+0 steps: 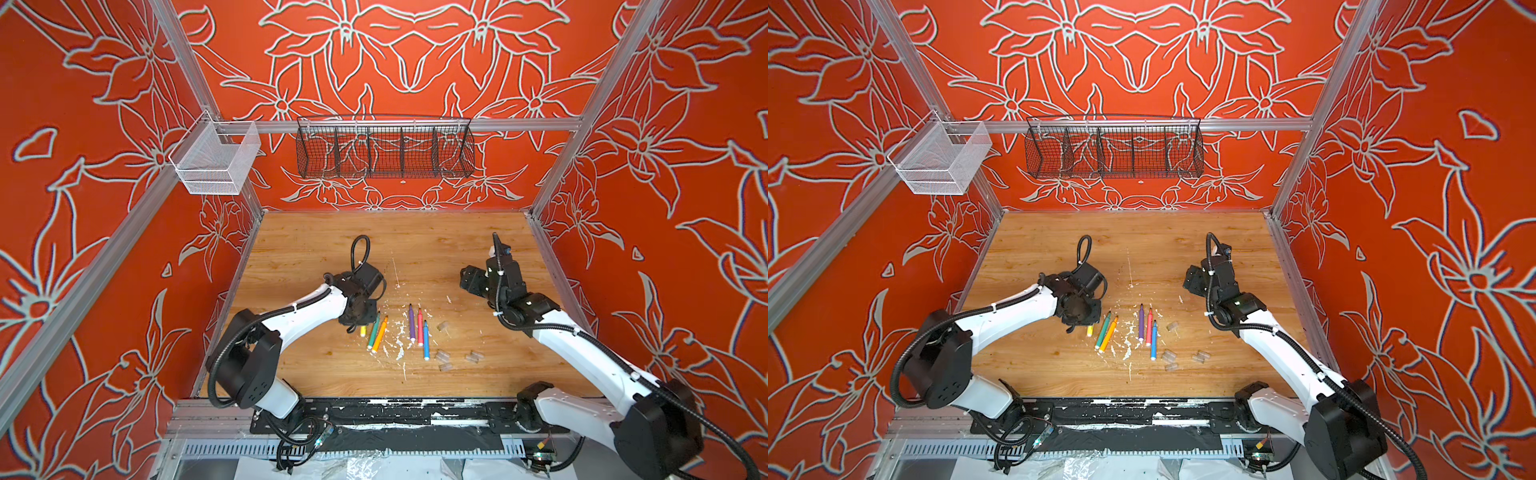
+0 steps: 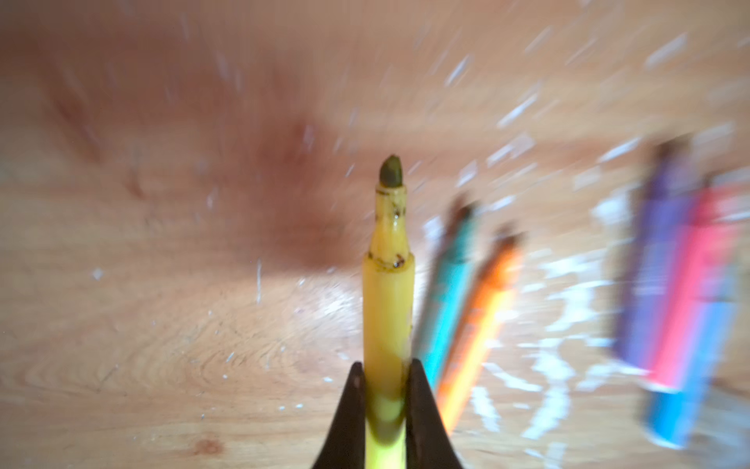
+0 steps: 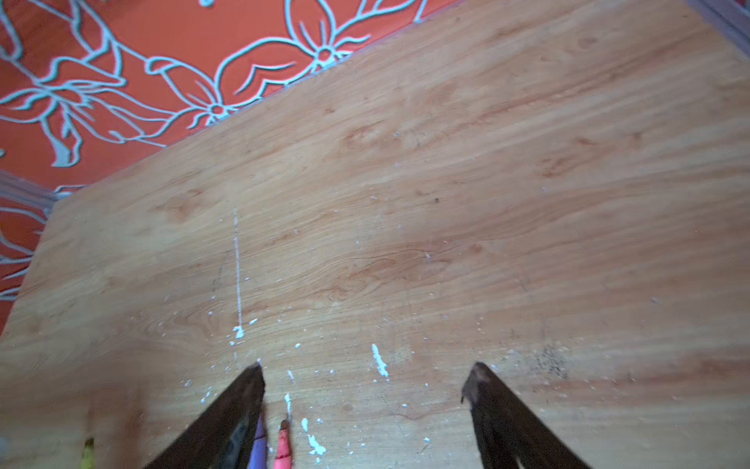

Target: Insert the pens into the pen caps

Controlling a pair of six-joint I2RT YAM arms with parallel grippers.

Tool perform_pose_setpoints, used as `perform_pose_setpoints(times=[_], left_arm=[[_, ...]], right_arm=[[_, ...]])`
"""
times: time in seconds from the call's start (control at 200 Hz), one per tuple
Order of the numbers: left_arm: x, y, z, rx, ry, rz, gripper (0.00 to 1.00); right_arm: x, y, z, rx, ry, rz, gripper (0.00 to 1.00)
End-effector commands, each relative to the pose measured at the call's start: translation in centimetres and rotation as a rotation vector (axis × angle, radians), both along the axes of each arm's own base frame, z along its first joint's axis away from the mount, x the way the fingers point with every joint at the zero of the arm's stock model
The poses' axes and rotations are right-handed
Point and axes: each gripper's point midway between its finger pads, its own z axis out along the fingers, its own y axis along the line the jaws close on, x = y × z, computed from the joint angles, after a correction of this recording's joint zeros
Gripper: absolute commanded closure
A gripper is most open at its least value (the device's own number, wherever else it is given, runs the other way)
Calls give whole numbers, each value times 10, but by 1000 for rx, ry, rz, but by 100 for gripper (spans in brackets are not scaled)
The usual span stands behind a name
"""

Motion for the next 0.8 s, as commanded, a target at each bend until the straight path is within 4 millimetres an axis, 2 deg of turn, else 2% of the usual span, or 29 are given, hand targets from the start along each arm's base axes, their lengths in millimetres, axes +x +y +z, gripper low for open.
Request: perform_pose_setpoints(times=[0.0,0.09,0.16,0.215,0.26,0.435,0.585,0.796], left_arm=[[29,-3,59,-58,-196,62,100],[46,-4,82,-78,-349,47,100],[48,-15,84,-130,-445,-47,100],[45,-16,83,-147,-489,-79,100],[42,-18,80,-177,-498,-83,100],[29,-53,76,-293,-520,-233,100],[23,-81,76,-349,-473,-332,100],[12,-114,67,-328,-426,-458,100]], right_arm=[[5,31,11,104,-41,136,21],[-1,30,-10,120,-16,128,15],[-6,40,-10,144,-17,188,17],[-7,47,-10,163,-18,212,19],[-9,54,-8,188,-26,237,21],[-17,82,-3,250,-77,336,26],[-30,115,12,316,-161,466,28],[-47,137,25,374,-228,565,29]])
